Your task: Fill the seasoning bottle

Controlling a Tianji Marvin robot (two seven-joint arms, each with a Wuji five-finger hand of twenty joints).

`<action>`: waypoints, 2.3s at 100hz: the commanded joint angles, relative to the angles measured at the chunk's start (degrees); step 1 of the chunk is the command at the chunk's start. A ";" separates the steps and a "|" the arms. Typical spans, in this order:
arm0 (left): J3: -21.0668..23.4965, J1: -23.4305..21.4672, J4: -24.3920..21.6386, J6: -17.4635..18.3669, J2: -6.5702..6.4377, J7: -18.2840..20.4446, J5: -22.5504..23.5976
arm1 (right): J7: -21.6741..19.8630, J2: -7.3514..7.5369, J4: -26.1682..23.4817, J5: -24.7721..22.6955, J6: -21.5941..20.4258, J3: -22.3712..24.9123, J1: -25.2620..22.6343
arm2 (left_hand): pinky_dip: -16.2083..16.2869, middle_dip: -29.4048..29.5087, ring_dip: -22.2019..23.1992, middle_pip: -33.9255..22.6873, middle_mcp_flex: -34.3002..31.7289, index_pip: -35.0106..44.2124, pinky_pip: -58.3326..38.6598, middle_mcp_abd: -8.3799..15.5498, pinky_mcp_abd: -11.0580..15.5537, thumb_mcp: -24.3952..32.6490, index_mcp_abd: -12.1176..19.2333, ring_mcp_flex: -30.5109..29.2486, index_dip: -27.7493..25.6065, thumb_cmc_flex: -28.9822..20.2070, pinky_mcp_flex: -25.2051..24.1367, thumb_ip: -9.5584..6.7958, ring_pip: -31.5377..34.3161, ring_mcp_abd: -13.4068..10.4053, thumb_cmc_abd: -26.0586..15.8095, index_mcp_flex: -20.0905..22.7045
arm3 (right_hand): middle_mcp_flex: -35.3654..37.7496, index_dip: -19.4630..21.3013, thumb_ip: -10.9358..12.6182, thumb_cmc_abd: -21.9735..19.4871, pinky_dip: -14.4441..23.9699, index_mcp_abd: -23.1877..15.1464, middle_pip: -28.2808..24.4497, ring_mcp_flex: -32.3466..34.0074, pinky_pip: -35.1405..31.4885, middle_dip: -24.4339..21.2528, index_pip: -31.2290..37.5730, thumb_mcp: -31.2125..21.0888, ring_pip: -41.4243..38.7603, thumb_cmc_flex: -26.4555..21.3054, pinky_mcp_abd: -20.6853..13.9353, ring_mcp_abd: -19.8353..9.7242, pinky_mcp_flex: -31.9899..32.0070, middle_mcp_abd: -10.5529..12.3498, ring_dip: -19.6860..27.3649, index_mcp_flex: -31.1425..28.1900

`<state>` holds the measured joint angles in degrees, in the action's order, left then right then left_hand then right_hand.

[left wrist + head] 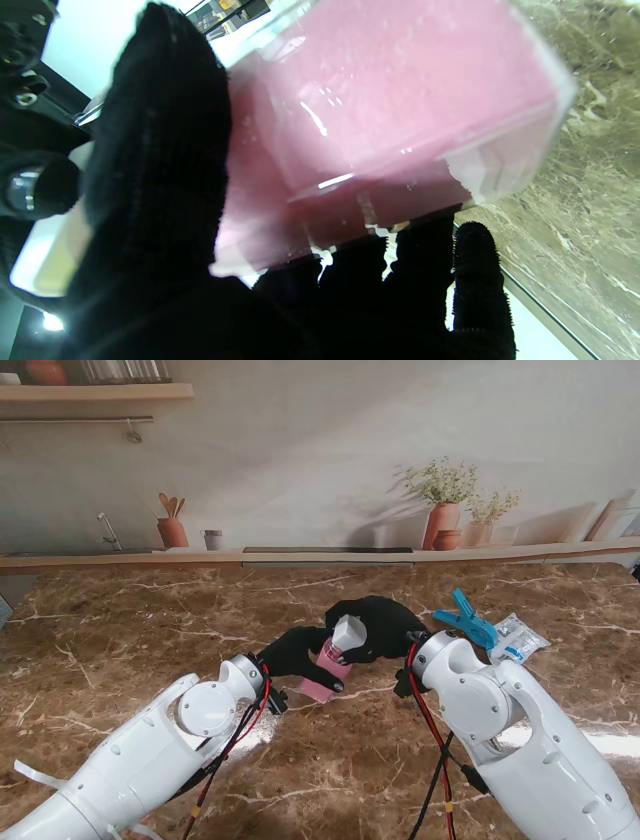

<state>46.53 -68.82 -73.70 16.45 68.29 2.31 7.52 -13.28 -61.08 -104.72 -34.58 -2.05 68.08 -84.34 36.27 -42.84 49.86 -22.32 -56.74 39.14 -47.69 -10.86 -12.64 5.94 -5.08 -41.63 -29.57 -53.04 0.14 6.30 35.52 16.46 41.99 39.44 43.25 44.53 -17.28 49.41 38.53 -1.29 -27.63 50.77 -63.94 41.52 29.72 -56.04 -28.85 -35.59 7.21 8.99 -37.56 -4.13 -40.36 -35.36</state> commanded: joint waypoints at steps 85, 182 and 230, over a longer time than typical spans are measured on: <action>-2.76 2.89 8.57 1.49 4.23 -9.25 0.86 | -0.65 1.35 4.49 -25.13 12.78 6.51 -12.51 | 3.58 -2.14 -2.90 9.36 -9.69 14.59 -1.08 10.90 0.81 33.23 17.37 3.31 -3.91 0.31 -1.10 2.35 -4.67 -5.50 -11.71 4.17 | 1.69 -0.58 3.76 -8.31 2.81 -0.95 -2.13 0.10 -0.37 2.10 0.06 -8.53 -10.57 -8.43 -4.04 -9.50 3.41 7.80 -4.81 0.21; -2.84 2.83 8.87 1.56 4.15 -9.65 1.82 | -3.69 2.20 9.78 -31.11 15.58 6.19 -14.81 | 3.36 -3.19 -2.77 8.78 -9.29 14.41 -0.09 10.96 0.52 32.11 17.57 3.48 -4.57 -0.08 -1.43 2.41 -4.63 -5.35 -12.73 3.89 | -18.38 -2.34 10.32 -8.02 3.58 4.38 7.37 -19.01 12.20 -11.58 -13.55 6.20 4.39 11.71 -4.00 -10.37 19.28 6.17 8.53 13.06; -4.58 4.22 13.73 3.65 6.72 -15.53 2.54 | 8.35 0.55 4.12 -28.03 13.09 9.71 -20.48 | 4.30 -3.05 -2.54 9.46 -9.85 14.53 -1.51 11.31 0.80 35.45 18.01 3.23 -4.27 0.61 -0.74 2.44 -4.17 -5.64 -9.78 3.58 | -26.28 -7.75 14.28 -14.20 -0.59 9.19 14.55 -27.41 28.37 -17.59 -24.02 16.22 16.50 22.36 -3.25 -8.64 27.37 3.95 17.72 21.82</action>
<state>42.21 -64.83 -60.96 19.66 73.66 -11.56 9.59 -4.46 -60.08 -99.03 -63.46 11.34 77.69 -103.29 39.35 -43.60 47.52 -10.40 -60.50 39.32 -47.67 -8.26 -12.64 13.59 -5.05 -39.58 -29.60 -48.65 0.13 8.93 31.99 13.73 41.99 38.52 18.06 37.39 -4.17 35.64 38.68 6.67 -13.82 24.65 -36.63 25.13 6.36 -38.96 -13.34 -16.25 3.50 0.08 -10.87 0.23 -24.31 -14.40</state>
